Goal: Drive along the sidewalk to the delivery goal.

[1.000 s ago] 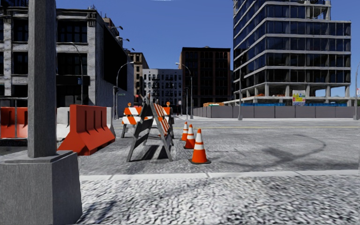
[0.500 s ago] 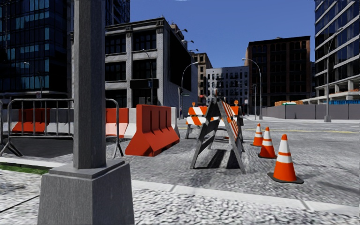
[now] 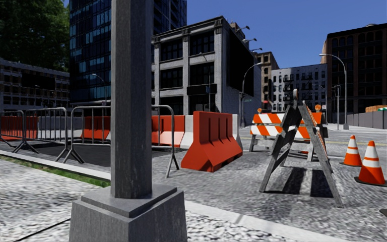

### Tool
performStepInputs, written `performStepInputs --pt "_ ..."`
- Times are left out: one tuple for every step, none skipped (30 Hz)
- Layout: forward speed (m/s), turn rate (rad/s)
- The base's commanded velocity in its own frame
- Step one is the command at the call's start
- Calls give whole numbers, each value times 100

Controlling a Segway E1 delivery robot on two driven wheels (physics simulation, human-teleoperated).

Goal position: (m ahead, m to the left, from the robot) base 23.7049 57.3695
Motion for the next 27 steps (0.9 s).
performStepInputs --pt "0 0" --pt "0 0" --pt "0 0" --pt "0 0" --pt "0 0" --pt "0 0" --pt "0 0" --pt "-14 8" --pt "-14 8" --pt "-33 15" --pt "-55 22" --pt "-65 24" --pt "-68 27" --pt "-68 27" --pt "-69 34" --pt "-69 39" --pt "-69 42" --pt "-69 44" --pt "-69 44" --pt "-69 44" --pt "-69 44" --pt "-69 46" --pt "-69 46" --pt "-69 46" --pt "-69 46" --pt "-69 46" --pt "-69 46"
